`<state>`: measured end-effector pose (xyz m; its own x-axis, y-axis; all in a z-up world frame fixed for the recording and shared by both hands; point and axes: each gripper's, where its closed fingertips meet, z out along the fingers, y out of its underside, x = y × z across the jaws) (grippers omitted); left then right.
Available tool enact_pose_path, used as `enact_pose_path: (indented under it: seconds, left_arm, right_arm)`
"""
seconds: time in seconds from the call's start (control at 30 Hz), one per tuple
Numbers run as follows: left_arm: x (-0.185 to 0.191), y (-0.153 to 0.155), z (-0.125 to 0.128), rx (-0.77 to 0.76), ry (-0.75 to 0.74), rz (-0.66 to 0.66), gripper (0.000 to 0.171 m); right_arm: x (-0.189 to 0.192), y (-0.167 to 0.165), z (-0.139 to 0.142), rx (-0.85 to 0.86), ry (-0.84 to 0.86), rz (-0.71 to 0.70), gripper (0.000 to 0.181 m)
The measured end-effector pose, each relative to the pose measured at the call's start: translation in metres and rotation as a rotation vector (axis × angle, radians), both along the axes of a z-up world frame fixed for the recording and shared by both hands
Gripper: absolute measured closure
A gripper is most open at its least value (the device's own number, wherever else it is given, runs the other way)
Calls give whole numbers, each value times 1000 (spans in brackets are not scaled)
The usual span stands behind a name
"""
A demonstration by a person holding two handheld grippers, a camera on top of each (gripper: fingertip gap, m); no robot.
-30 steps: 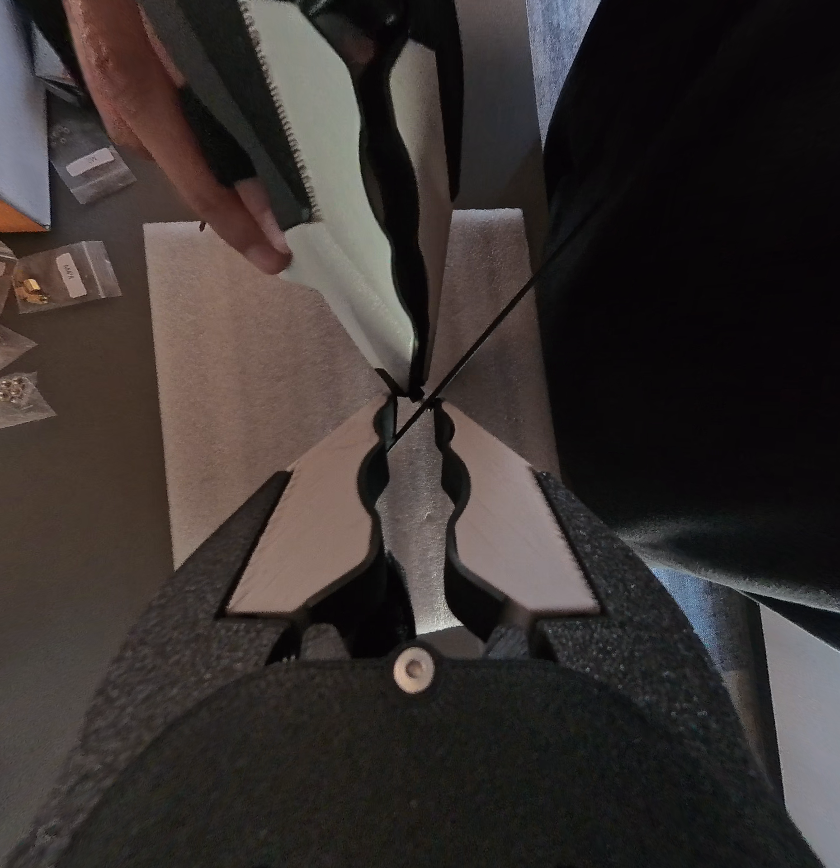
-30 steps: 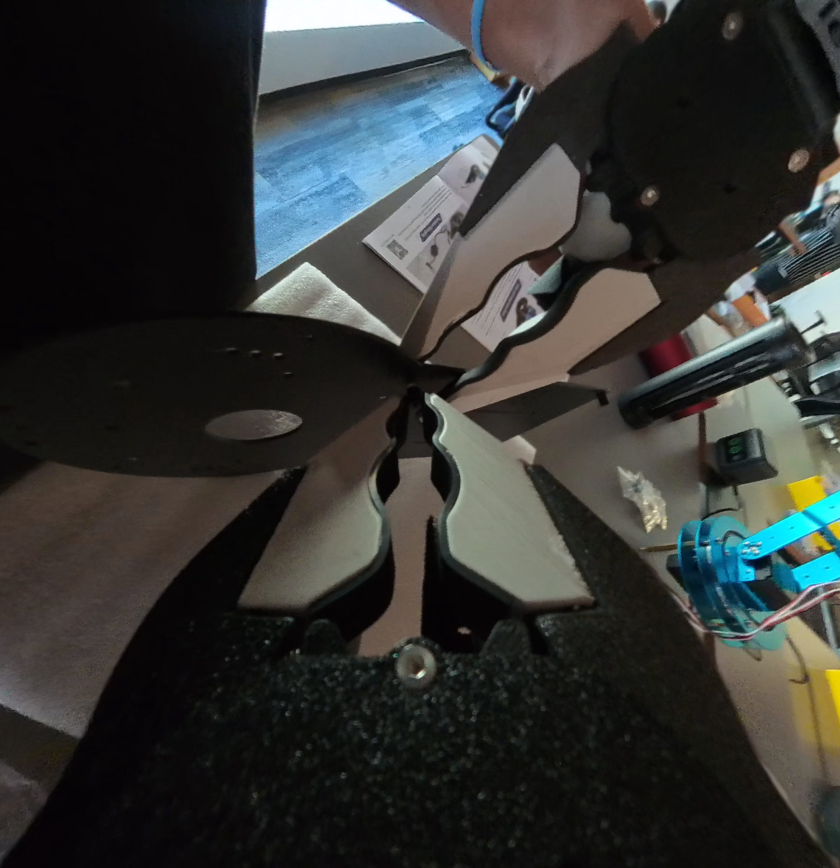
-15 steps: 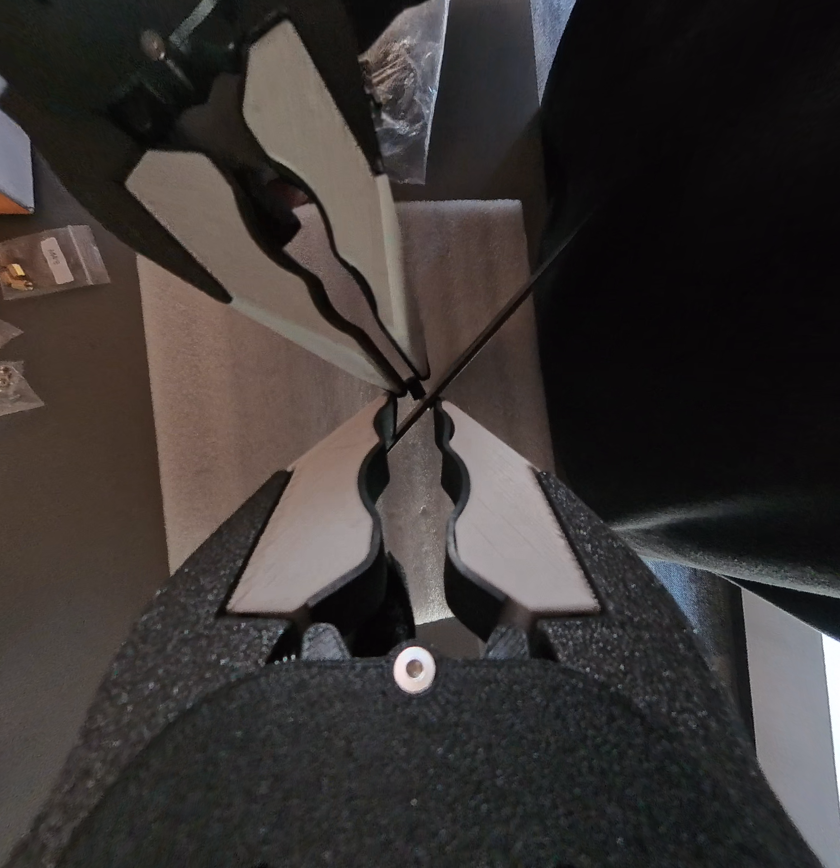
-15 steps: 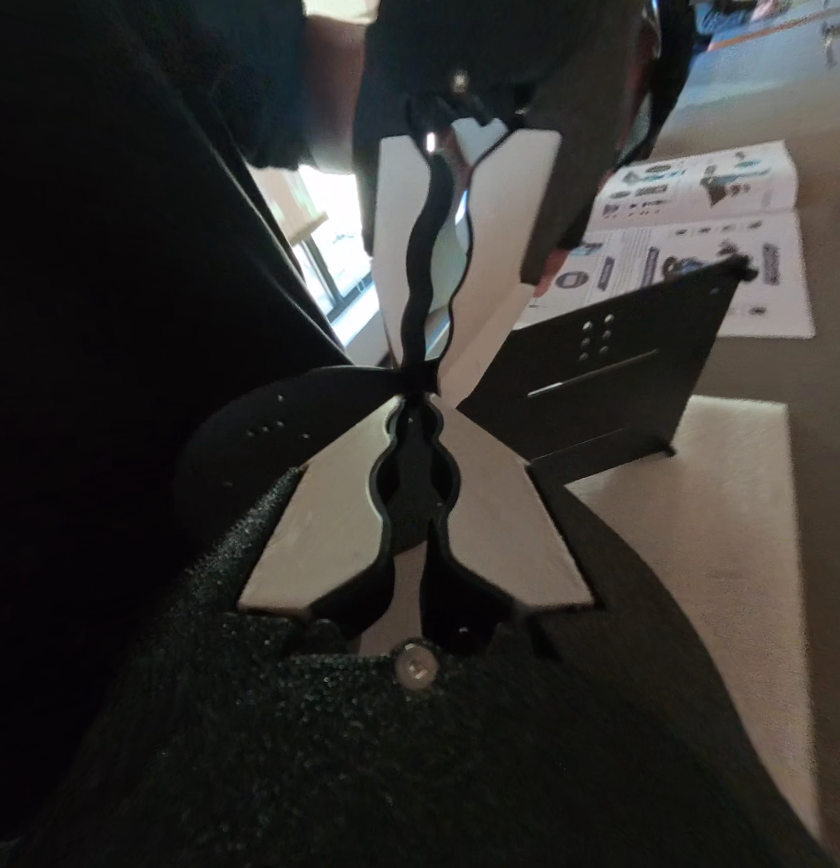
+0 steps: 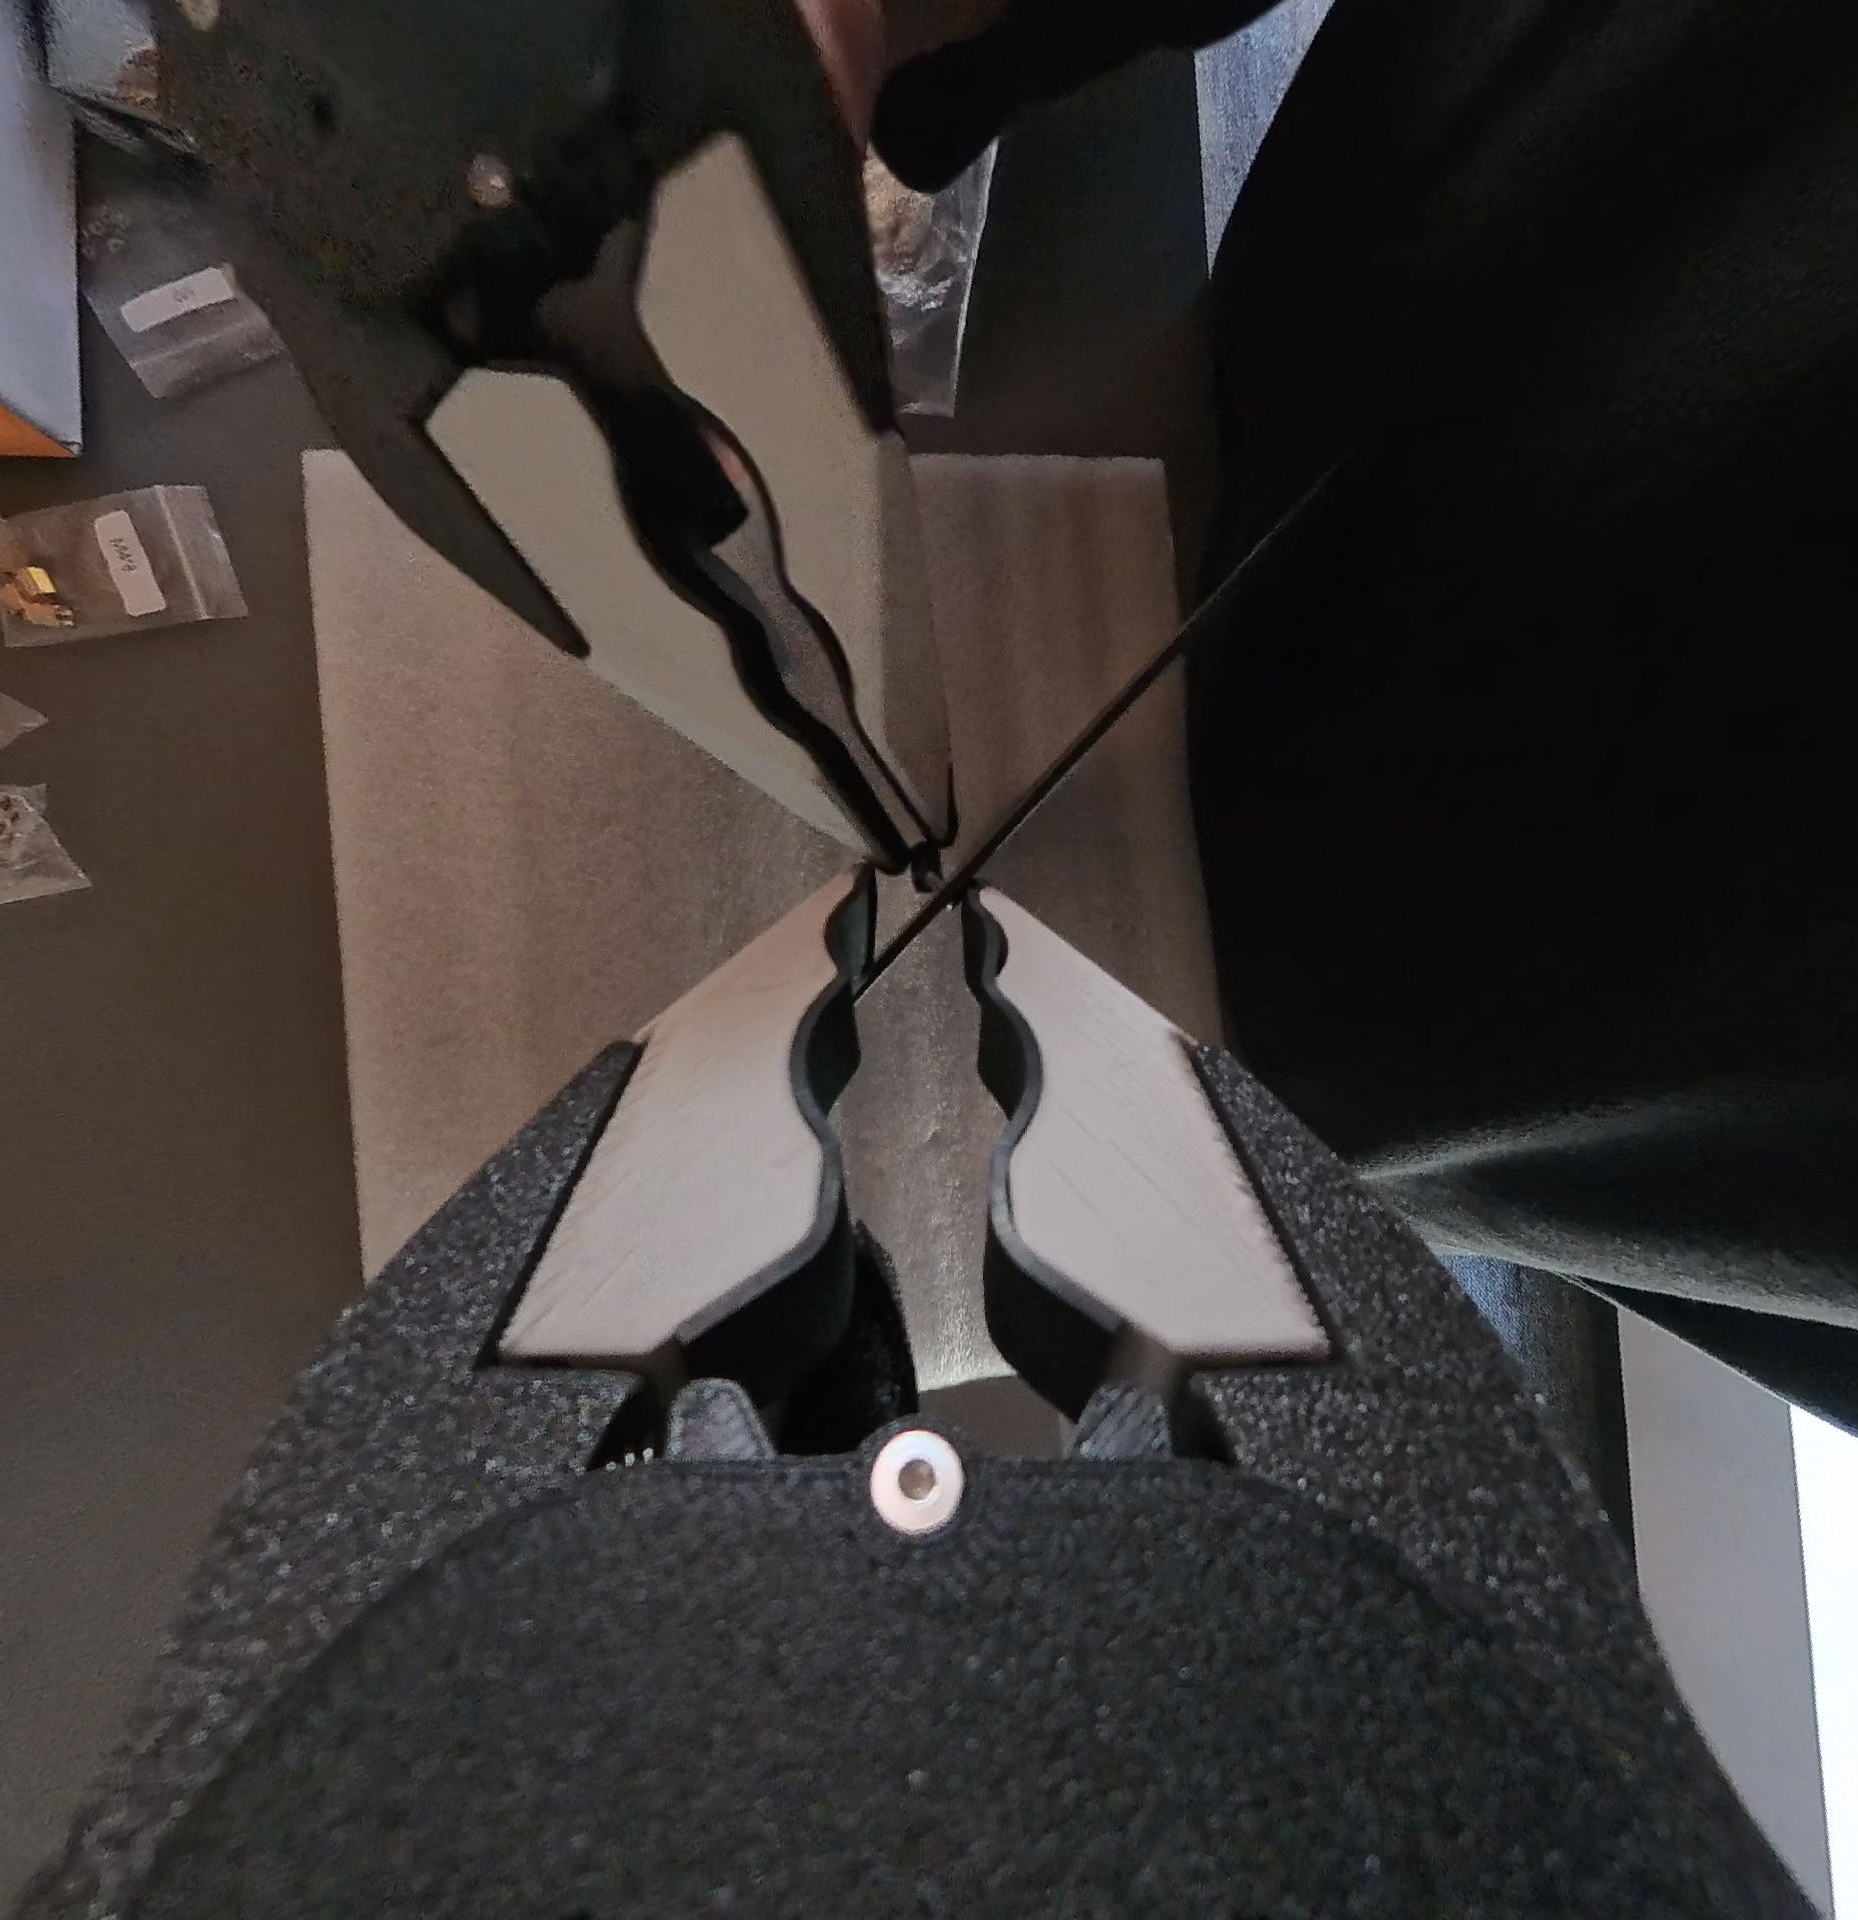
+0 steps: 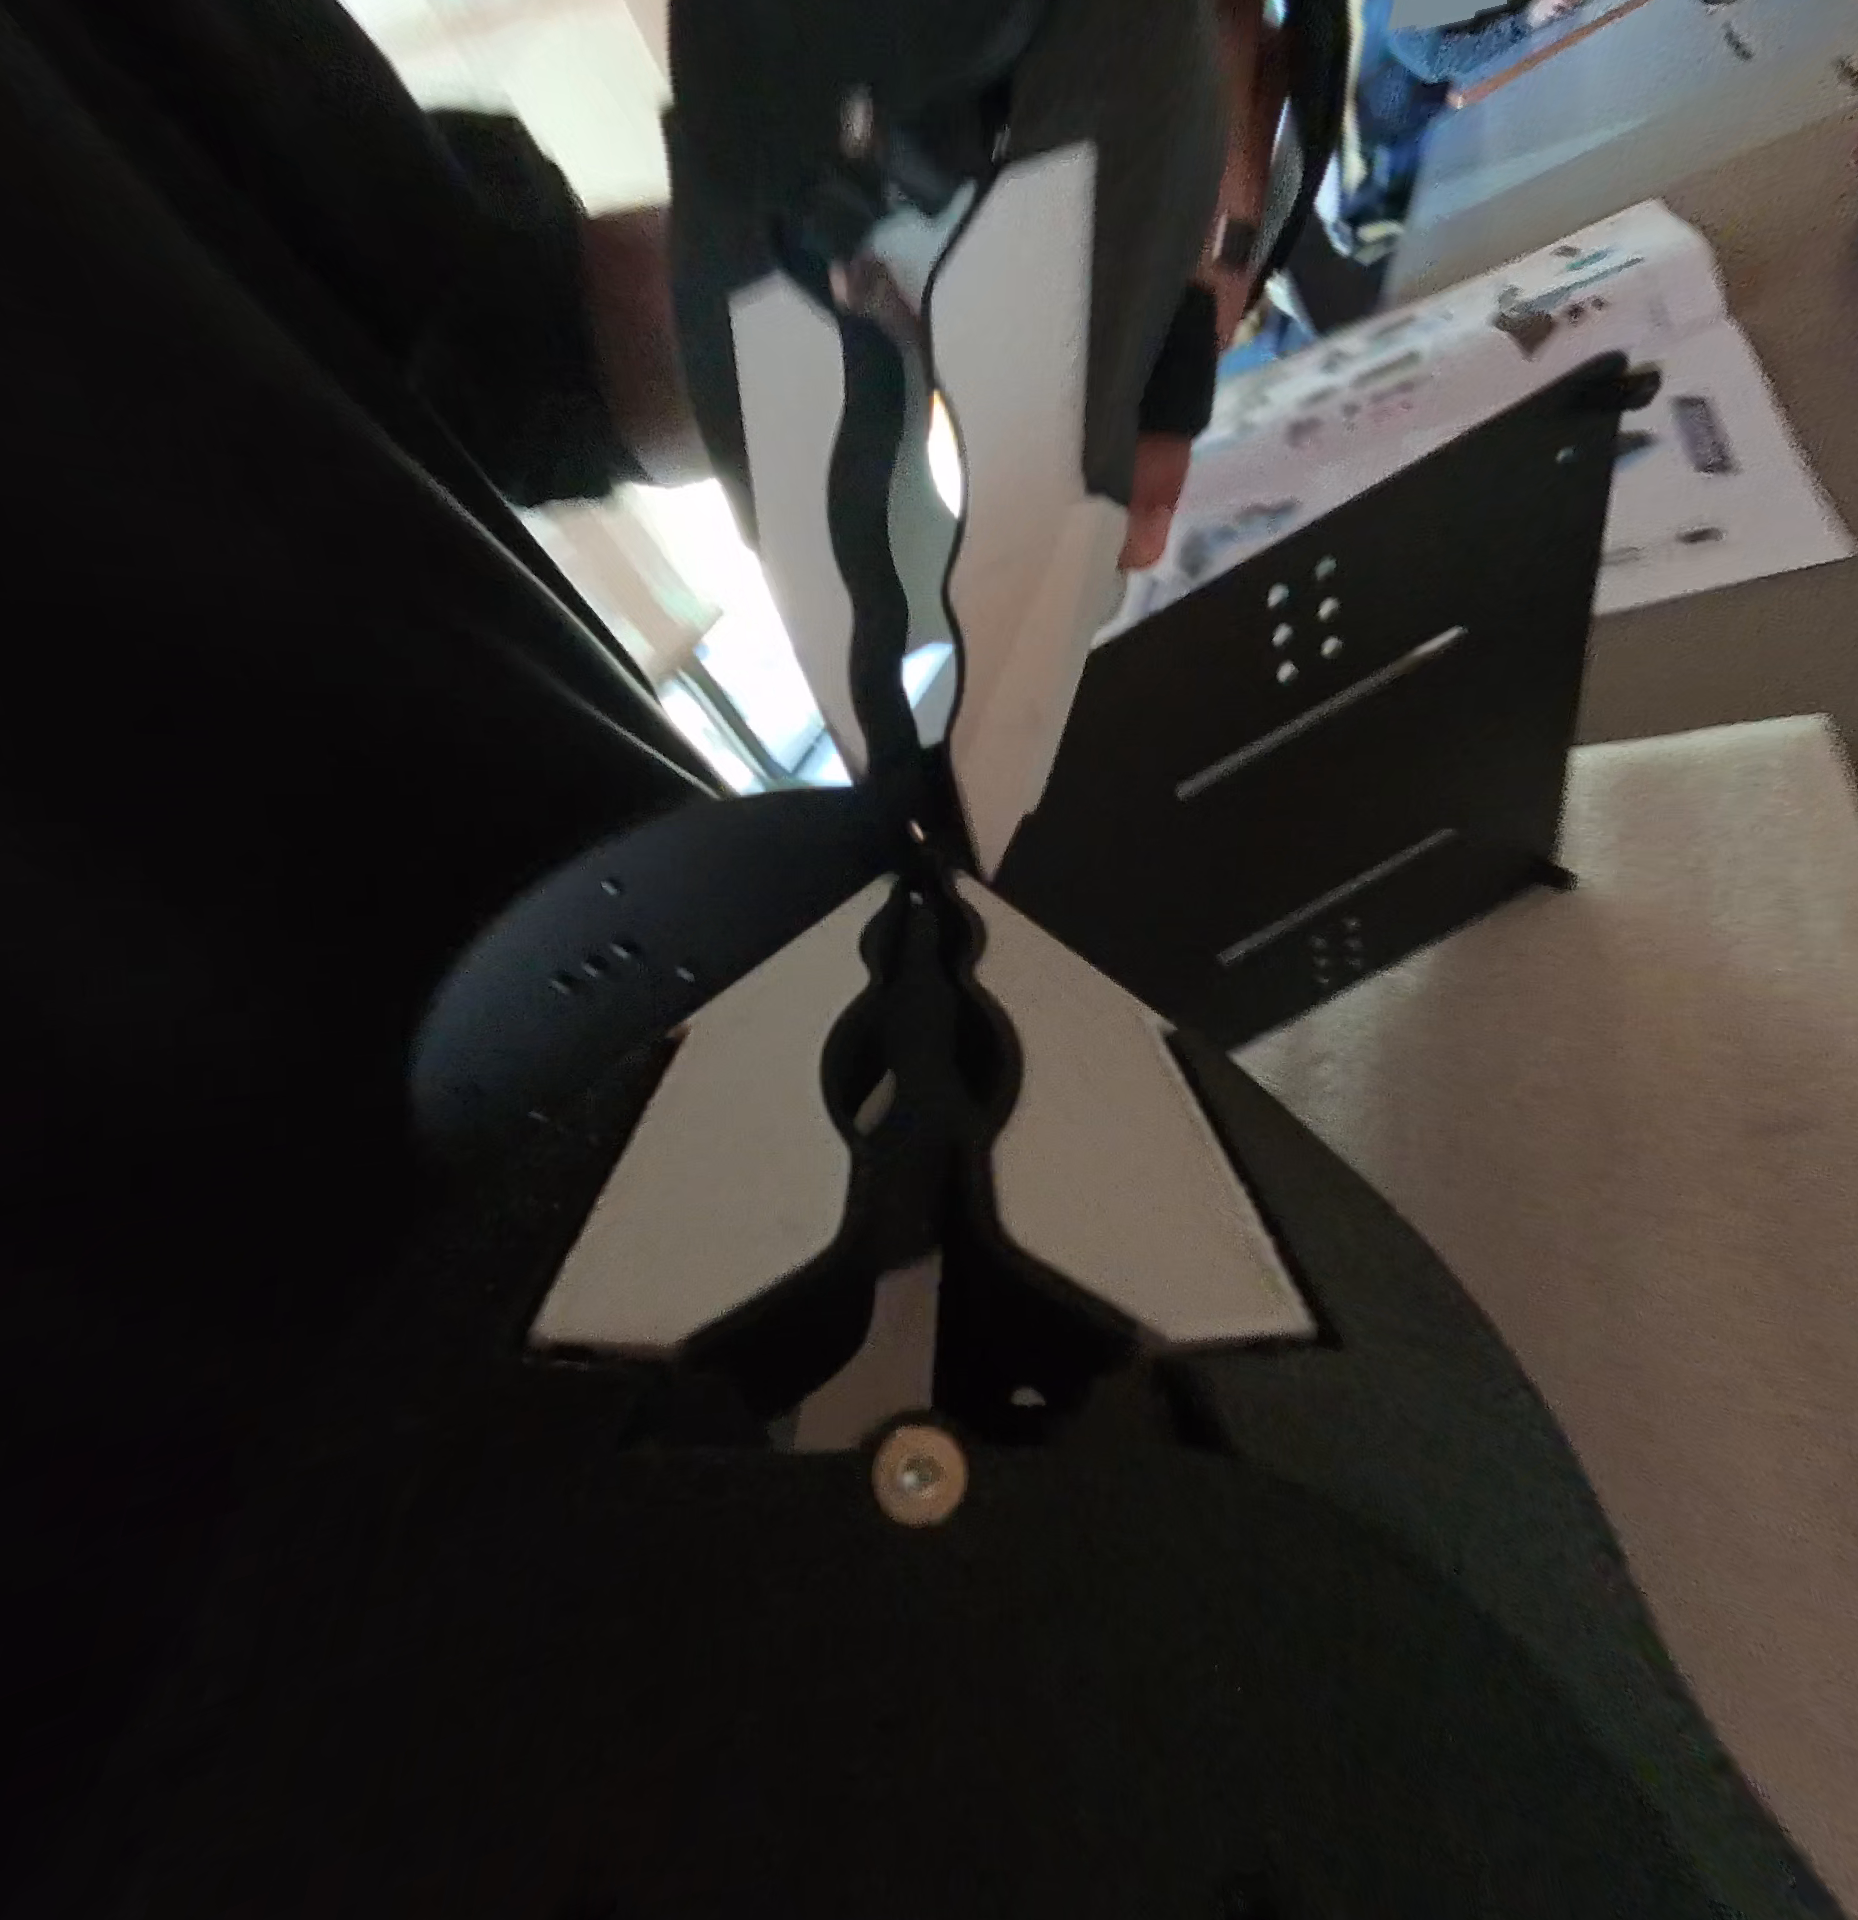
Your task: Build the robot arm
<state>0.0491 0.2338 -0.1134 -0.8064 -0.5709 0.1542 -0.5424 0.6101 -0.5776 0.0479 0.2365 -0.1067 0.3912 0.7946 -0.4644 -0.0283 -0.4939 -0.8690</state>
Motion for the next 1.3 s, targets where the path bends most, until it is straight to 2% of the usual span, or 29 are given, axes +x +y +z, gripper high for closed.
enact_pose_path:
  seconds: [0.07,0.27,0.37,0.43,0.53,0.6,0.87,1.3]
  left_arm:
    - [1,0,0,0,-2,1,156]
    - [0,0,0,-1,1,5,156]
    - [0,0,0,-9,-1,11,156]
    - [1,0,0,-11,0,13,156]
    - [2,0,0,-7,3,12,155]
    - [2,-1,0,-6,4,10,155]
    - [3,0,0,-7,2,13,155]
    - [3,-1,0,-5,-8,17,155]
  right_arm:
    - [-1,2,-12,88,-164,-33,177]
    - [6,3,-13,101,-191,-69,177]
    - [24,4,-27,77,-254,-117,177]
    - [36,-1,-44,15,-325,-120,177]
    - [71,-11,-96,-96,-657,-153,177]
    - [86,-19,-116,-137,-801,-145,177]
    - [84,-22,-119,-169,-780,-118,173]
    - [83,-17,-113,-93,-825,-131,176]
